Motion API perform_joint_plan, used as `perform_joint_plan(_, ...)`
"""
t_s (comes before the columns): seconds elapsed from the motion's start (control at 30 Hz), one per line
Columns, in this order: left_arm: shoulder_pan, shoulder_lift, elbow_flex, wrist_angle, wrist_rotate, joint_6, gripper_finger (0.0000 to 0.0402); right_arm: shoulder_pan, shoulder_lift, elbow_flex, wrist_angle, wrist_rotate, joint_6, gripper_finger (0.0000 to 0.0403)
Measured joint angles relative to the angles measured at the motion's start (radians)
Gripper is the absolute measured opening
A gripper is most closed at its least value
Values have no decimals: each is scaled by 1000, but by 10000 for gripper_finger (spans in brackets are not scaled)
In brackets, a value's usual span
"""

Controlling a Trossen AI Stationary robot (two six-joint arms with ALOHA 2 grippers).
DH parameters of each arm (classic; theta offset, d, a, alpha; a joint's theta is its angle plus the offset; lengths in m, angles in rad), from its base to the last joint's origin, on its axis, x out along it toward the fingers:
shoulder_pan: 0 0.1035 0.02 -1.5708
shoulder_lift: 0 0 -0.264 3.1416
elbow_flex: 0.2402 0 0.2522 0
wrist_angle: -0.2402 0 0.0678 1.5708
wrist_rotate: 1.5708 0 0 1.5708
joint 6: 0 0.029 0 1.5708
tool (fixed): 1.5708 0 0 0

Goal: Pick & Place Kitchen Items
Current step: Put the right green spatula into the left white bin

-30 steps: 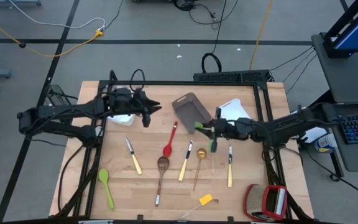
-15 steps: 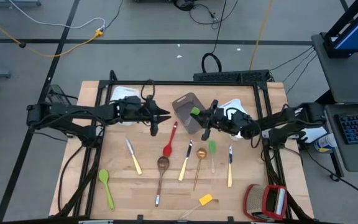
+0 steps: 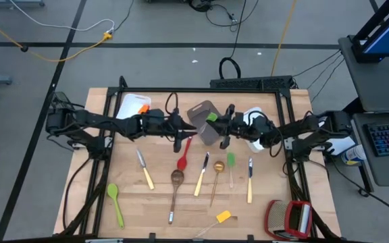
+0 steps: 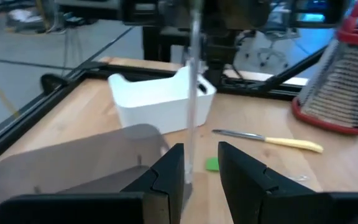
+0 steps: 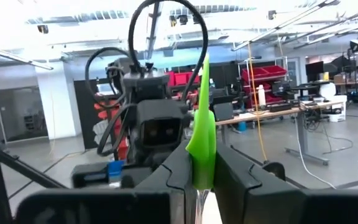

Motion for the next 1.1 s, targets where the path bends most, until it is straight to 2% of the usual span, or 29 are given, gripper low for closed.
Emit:
perform_joint_plan(0.23,1,2,0,27,19,22,99,0,0,56,-60,-54,-2,36)
perform_joint_plan(0.57,-1,2,0,38,41,49,96,1,0,96,-77,-51,-51,37)
perform_joint_plan(0.67,-1,2,0,49,42,49,75,-4,0,101,-78,-53,-52,38)
perform_joint_plan(0.83,0,2,0,55,39,45,10,-5,-1,102,-84,-57,-62,38)
perform_joint_plan(0.97,0,2,-1,45,13,45,16,-4,-2,103,-109,-53,-103,45)
perform_joint_plan(1.1,0,2,-1,27,8,29,6,-4,-2,103,-145,-51,-106,70)
